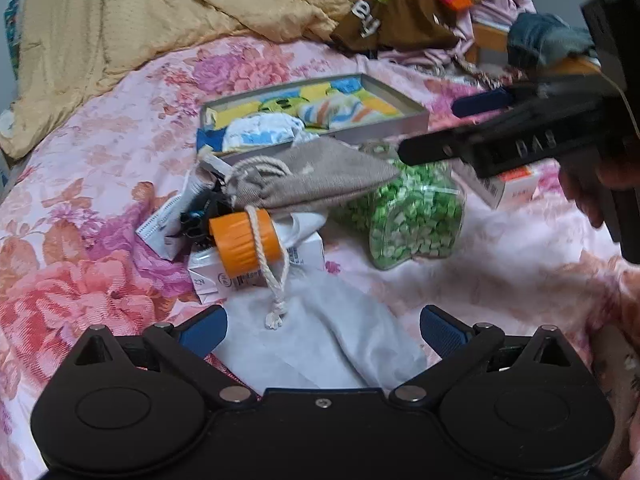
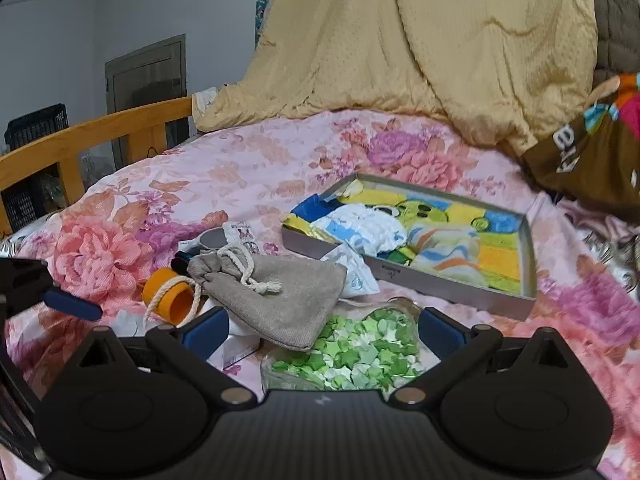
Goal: Organize soft objects
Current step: 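Grasp the light grey drawstring bag with the left gripper while the right grasps the beige pouch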
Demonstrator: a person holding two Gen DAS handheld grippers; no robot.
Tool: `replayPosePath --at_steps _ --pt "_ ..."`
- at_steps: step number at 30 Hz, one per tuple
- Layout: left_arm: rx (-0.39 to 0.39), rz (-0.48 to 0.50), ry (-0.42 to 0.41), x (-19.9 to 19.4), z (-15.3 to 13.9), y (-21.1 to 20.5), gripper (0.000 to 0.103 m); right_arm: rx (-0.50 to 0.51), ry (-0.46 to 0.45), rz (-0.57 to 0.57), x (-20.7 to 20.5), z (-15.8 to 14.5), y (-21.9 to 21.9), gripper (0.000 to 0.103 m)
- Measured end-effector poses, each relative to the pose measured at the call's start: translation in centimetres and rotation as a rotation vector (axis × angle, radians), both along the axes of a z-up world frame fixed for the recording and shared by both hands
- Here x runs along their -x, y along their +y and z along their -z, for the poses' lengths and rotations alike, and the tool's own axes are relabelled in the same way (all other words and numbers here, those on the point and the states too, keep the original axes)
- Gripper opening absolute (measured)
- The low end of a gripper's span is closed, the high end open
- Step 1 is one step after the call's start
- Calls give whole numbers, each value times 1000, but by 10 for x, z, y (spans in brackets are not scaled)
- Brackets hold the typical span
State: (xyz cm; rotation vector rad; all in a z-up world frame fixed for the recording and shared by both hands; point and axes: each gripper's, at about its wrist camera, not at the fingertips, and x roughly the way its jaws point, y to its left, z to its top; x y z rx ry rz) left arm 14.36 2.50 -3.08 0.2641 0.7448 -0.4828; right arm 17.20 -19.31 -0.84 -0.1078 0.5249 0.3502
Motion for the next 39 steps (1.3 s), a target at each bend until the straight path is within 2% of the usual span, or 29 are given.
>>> replayPosePath --at_steps 6,19,22,30,36,39 --pt "-27 13 54 -12 15 -4 102 -43 28 -12 -19 11 2 103" --pt "-54 -40 164 -30 37 0 102 -37 50 -62 -39 27 22 102" --pt "-44 -50 168 -31 37 1 101 -42 47 -63 -41 27 24 100" --pt "-11 -99 188 -34 36 7 89 -34 58 -75 -45 29 30 88" --pt "-12 -108 186 -35 34 9 68 -13 68 -106 -44 32 37 87" --pt "-10 -113 186 -35 31 10 53 -3 68 -121 -42 33 41 87"
